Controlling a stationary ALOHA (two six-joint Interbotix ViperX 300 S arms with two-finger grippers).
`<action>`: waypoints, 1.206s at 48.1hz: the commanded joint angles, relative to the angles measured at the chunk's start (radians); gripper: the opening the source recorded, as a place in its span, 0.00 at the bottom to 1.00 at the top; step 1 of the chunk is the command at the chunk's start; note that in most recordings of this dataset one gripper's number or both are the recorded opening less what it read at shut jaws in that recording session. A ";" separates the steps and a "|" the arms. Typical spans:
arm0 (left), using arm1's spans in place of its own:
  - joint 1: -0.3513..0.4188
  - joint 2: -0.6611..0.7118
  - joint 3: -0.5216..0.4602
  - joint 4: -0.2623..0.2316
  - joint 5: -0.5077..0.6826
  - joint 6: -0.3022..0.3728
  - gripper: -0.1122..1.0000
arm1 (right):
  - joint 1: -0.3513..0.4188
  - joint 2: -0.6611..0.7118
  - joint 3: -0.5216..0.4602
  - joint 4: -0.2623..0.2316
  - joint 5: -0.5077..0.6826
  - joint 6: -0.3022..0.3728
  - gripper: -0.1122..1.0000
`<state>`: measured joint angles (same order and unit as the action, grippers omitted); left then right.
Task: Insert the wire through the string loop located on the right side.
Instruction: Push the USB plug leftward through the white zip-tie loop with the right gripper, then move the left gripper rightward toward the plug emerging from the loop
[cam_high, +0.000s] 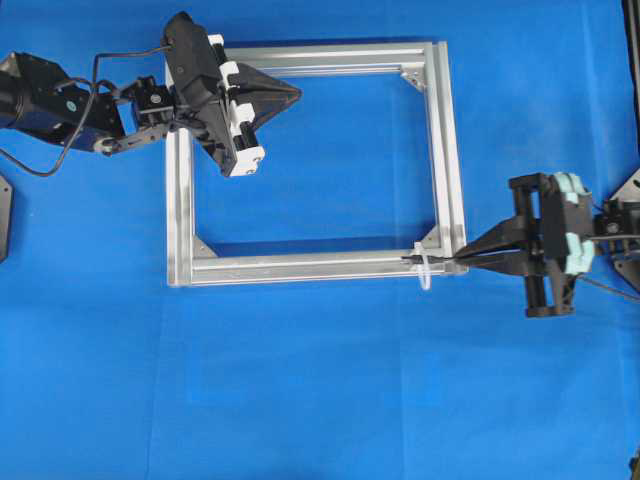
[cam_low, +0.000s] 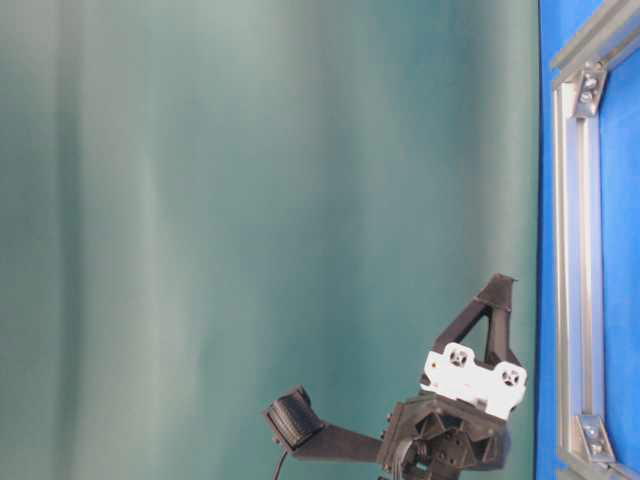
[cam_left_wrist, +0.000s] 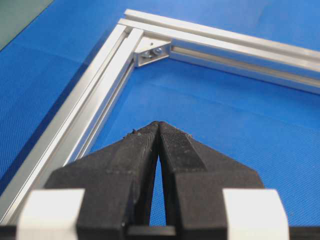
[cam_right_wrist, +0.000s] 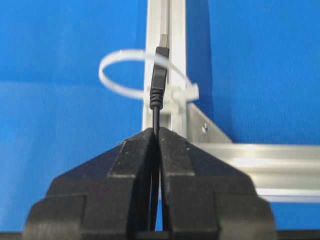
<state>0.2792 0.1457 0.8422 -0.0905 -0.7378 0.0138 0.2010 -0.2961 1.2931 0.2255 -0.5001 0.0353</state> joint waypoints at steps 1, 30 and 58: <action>0.002 -0.032 -0.017 0.003 -0.009 0.003 0.10 | -0.002 0.031 -0.043 -0.002 -0.018 -0.002 0.07; 0.002 -0.032 -0.018 0.005 -0.009 0.003 0.10 | -0.002 0.106 -0.106 0.000 -0.018 -0.002 0.07; -0.236 -0.032 -0.003 0.005 0.009 -0.006 0.10 | -0.002 0.106 -0.107 0.000 -0.018 -0.002 0.07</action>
<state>0.0966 0.1457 0.8452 -0.0890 -0.7302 0.0092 0.2010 -0.1841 1.2011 0.2255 -0.5093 0.0353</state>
